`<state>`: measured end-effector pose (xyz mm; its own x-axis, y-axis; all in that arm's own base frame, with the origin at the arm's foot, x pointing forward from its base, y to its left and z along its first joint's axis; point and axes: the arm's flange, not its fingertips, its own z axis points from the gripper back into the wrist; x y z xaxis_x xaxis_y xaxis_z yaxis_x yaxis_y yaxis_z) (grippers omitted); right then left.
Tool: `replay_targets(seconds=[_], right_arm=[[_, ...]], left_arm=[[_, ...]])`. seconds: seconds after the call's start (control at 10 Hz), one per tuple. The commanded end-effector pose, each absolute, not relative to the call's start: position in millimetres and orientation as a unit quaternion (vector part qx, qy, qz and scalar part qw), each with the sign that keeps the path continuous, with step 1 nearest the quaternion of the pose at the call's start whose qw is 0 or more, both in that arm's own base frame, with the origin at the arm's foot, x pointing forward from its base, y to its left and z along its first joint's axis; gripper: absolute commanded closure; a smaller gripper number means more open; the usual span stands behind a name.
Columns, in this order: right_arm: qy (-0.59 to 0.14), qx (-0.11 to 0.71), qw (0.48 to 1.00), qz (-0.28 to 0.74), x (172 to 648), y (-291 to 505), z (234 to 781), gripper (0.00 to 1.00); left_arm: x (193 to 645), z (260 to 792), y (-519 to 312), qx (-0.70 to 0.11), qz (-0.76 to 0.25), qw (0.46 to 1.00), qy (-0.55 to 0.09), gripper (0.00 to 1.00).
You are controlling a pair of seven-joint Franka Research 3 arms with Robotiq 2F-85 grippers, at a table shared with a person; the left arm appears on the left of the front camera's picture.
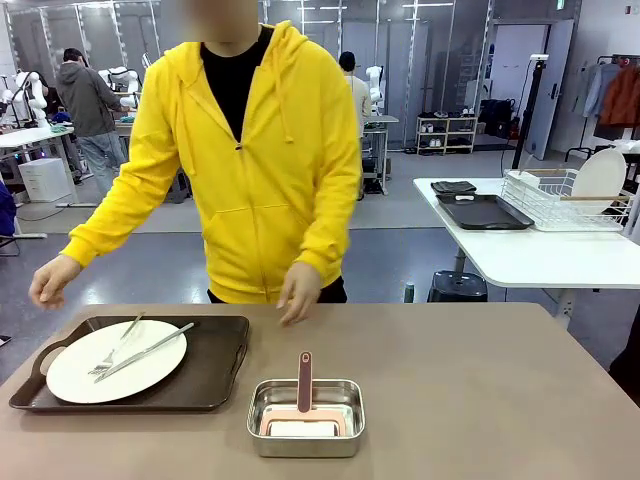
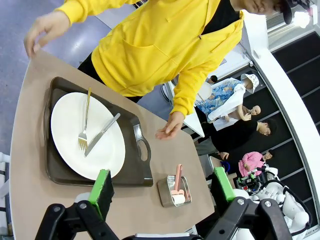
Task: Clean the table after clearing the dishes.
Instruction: When the right (or left) Handle tray is removed, use the right hand (or left hand) to clean the right (or left) side of the table with the Lint Roller.
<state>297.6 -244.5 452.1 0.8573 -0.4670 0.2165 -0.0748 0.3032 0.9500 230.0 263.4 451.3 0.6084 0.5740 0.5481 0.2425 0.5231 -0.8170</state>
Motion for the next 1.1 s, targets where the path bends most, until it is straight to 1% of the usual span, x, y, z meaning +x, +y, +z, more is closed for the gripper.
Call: replay_targets(seconds=[0.0, 0.7, 1.0], right_arm=[[-0.240, 0.584, 0.765, -0.127, 297, -243, 453, 0.00], [-0.240, 0.584, 0.765, -0.127, 297, -243, 453, 0.00], [-0.240, 0.584, 0.765, -0.127, 297, -243, 453, 0.00]], left_arm=[[228, 452, 265, -0.476, 0.106, 0.758, -0.434, 0.00], [228, 452, 265, -0.476, 0.106, 0.758, -0.434, 0.00], [246, 454, 259, -0.474, 0.089, 0.775, -0.408, 0.00]])
